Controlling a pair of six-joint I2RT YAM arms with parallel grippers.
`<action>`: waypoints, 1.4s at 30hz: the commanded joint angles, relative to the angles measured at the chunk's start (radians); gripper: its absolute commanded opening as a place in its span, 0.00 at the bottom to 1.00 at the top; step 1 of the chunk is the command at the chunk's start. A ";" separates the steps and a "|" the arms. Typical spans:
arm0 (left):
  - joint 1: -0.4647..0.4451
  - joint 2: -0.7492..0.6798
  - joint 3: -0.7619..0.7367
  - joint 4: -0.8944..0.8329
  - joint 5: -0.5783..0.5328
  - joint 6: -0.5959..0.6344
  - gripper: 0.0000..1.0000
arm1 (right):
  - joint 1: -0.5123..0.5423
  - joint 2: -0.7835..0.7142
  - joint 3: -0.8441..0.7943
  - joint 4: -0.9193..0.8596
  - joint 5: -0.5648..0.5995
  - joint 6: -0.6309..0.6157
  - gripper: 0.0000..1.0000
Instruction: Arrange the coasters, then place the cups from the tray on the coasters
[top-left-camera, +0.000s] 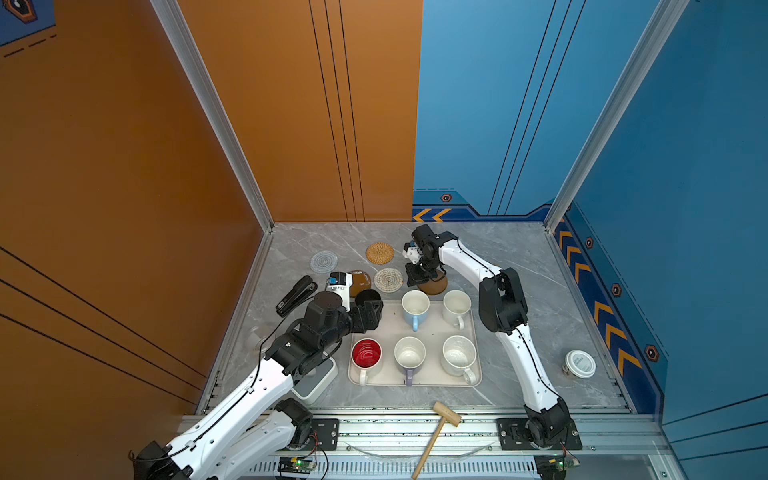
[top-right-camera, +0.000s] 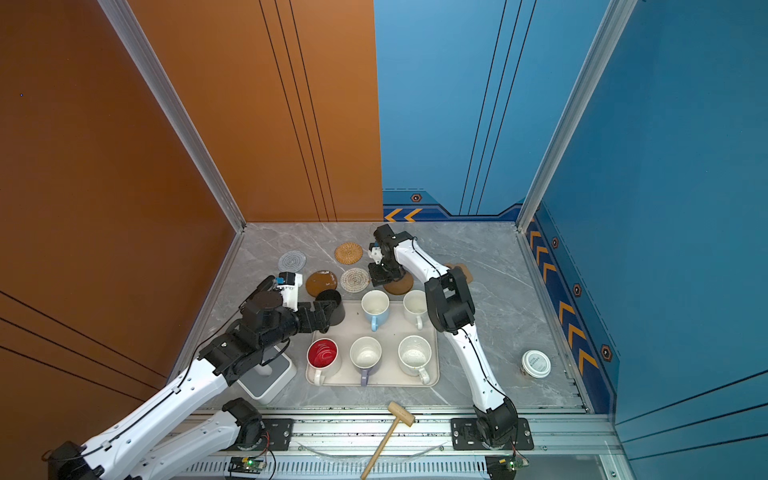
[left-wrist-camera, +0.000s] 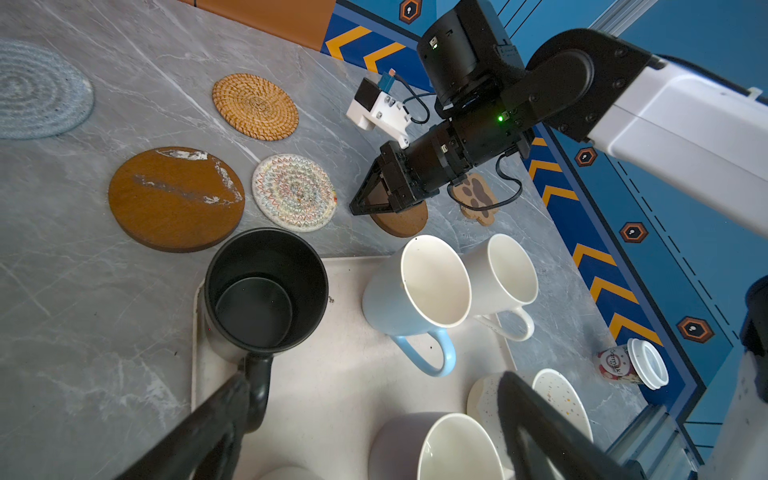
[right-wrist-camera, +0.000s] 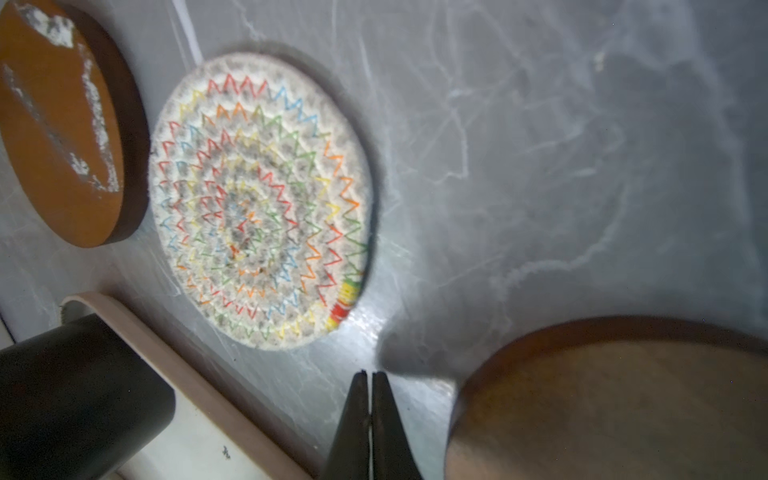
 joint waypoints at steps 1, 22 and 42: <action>-0.002 -0.013 -0.011 0.007 -0.020 0.007 0.94 | -0.024 0.021 0.013 -0.036 0.044 0.028 0.00; 0.004 -0.004 0.000 0.008 -0.019 0.005 0.94 | -0.119 0.002 -0.049 -0.035 0.081 0.023 0.00; 0.001 0.048 0.047 0.004 -0.008 0.004 0.94 | -0.184 -0.028 -0.123 -0.008 0.090 0.004 0.00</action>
